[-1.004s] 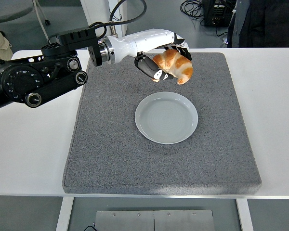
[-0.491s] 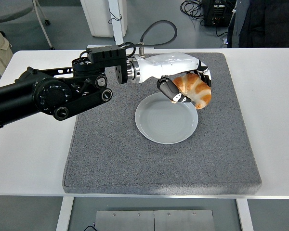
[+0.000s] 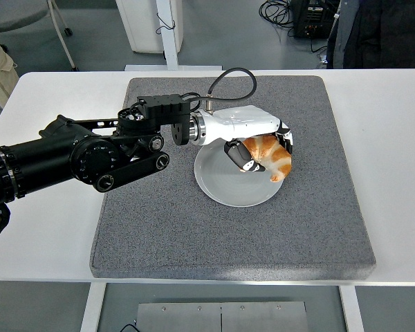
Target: Place the bread on the plate
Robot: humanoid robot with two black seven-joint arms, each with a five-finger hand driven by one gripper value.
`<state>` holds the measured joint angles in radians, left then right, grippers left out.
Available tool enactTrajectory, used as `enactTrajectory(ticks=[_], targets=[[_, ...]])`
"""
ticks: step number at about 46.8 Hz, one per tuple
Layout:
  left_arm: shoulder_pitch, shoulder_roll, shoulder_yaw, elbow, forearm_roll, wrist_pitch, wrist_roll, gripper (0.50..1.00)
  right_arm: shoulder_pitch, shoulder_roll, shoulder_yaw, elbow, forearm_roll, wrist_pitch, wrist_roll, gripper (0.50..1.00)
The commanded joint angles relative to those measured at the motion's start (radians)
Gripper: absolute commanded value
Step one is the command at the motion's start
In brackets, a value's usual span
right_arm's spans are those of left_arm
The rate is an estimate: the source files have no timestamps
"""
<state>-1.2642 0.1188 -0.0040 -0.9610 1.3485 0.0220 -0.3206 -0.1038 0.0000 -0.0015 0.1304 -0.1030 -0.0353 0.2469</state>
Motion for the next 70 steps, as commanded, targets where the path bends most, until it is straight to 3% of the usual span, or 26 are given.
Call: enactTrajectory(ticks=[1, 22, 70], targets=[[0.011, -0.001, 0.009, 0.010, 0.001, 0.010, 0.000, 0.500, -0.001, 0.000, 0.002, 0.000, 0.000, 0.000, 0.000, 1.000], [0.055, 0.013, 0.038, 0.045, 0.001, 0.050, -0.003, 0.500, -0.001, 0.000, 0.000, 0.000, 0.000, 0.000, 0.000, 1.000], [0.115, 0.013, 0.044, 0.070, 0.027, 0.072, -0.003, 0.500, -0.001, 0.000, 0.000, 0.000, 0.000, 0.000, 0.000, 1.000]])
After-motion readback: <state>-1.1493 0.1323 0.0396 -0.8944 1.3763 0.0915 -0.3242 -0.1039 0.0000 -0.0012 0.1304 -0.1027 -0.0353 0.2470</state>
